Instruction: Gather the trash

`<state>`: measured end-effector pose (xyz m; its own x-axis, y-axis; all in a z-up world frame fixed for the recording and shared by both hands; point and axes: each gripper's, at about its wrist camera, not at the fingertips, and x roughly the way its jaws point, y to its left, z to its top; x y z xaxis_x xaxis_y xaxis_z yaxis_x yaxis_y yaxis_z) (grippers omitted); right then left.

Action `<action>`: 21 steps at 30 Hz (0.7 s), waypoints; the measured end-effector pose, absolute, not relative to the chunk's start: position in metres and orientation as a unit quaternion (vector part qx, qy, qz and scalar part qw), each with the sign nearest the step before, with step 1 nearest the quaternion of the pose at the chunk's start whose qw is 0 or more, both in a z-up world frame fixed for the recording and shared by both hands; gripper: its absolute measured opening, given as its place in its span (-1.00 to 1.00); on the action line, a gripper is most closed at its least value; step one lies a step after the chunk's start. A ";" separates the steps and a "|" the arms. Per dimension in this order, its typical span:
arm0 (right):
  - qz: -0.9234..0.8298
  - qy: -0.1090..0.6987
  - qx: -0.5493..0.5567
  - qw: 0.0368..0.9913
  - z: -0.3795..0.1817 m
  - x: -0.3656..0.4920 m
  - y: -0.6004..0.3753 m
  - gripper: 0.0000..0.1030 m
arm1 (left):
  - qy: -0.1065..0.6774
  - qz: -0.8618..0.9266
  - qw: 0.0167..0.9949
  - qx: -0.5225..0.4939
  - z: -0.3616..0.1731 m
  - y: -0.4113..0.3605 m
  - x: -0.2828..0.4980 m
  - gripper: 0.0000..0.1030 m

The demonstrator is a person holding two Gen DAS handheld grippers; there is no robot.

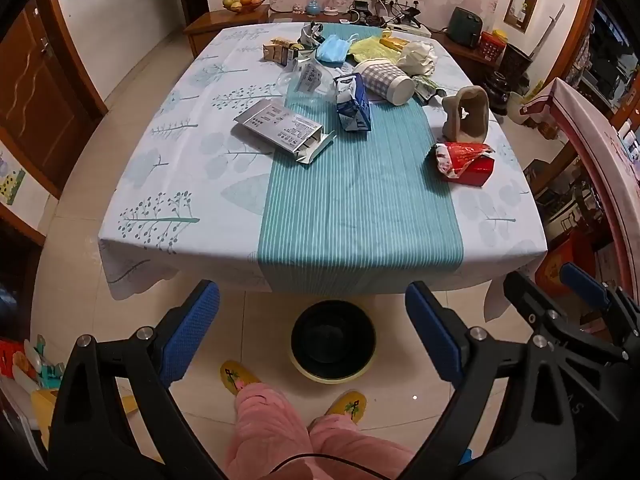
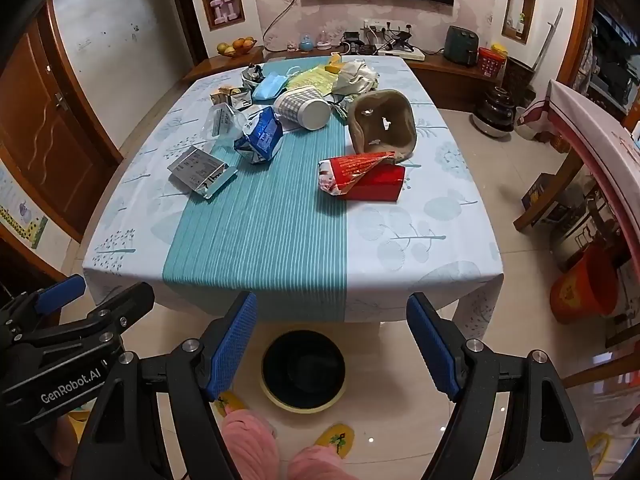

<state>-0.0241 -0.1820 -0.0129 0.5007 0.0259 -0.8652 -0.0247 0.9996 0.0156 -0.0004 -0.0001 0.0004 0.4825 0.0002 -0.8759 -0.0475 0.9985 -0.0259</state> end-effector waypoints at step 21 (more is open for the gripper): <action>0.020 0.500 0.004 0.866 -0.010 -0.035 -0.176 0.53 | 0.516 0.015 0.856 -0.028 0.000 0.001 -0.011 0.74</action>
